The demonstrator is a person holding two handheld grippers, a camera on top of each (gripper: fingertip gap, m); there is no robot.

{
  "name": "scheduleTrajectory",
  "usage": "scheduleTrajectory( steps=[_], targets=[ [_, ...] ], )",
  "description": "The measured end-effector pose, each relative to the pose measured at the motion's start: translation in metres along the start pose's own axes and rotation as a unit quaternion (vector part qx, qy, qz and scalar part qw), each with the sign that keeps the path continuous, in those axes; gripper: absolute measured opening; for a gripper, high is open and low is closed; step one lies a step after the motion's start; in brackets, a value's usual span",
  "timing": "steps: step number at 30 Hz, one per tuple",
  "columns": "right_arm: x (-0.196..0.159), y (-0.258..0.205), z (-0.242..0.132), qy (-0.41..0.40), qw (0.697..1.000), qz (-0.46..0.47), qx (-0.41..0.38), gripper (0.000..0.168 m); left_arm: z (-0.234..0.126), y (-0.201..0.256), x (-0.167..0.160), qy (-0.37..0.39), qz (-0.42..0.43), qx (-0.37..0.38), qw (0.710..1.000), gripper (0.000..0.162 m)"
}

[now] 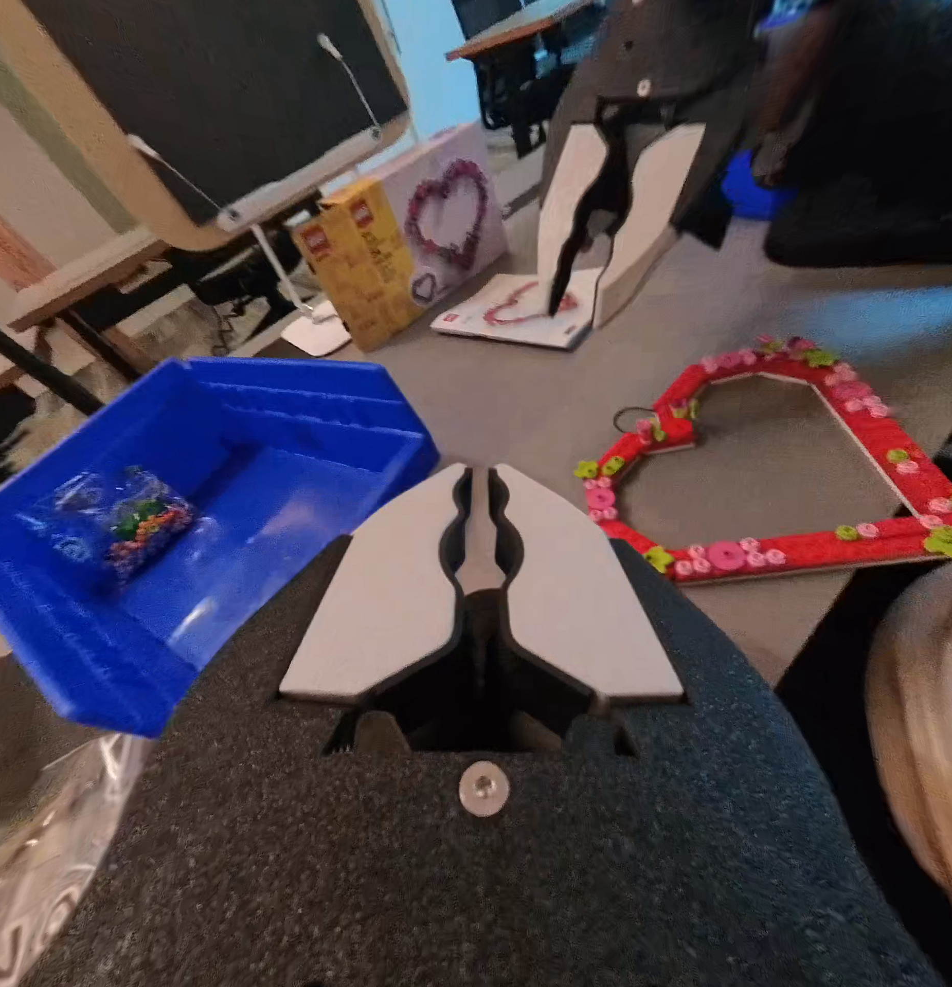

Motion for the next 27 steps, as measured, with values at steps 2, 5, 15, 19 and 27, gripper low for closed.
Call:
scheduleTrajectory(
  steps=[2, 5, 15, 19, 27],
  targets=[
    [-0.022, -0.023, -0.015, -0.013, 0.998, 0.031, 0.055, 0.026, 0.001, 0.011, -0.010, -0.020, 0.008, -0.007, 1.000, 0.008],
    [-0.059, -0.051, -0.025, -0.094, 0.993, 0.035, 0.069, 0.025, 0.007, 0.023, -0.010, -0.004, -0.013, -0.021, 1.000, 0.009],
    [-0.088, -0.113, -0.012, -0.147, 0.986, 0.059, 0.043, 0.019, 0.016, 0.044, -0.004, 0.029, -0.012, -0.034, 0.999, 0.010],
    [-0.081, -0.107, -0.008, -0.146, 0.983, 0.100, 0.044, 0.016, 0.015, 0.047, -0.001, 0.030, -0.006, -0.030, 0.999, 0.010],
    [-0.092, -0.108, 0.010, -0.185, 0.975, 0.106, 0.055, 0.014, 0.015, 0.052, -0.006, 0.023, -0.022, -0.040, 0.999, 0.011]
  ],
)
Point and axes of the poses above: each gripper's, where its closed fingertips meet, z out along the fingers, x out of its top, y = z × x across the jaws, the point moved 2 cm from there along -z, back along the fingers, and after that the axes turned 7 degrees about x, right-handed, at the moved point
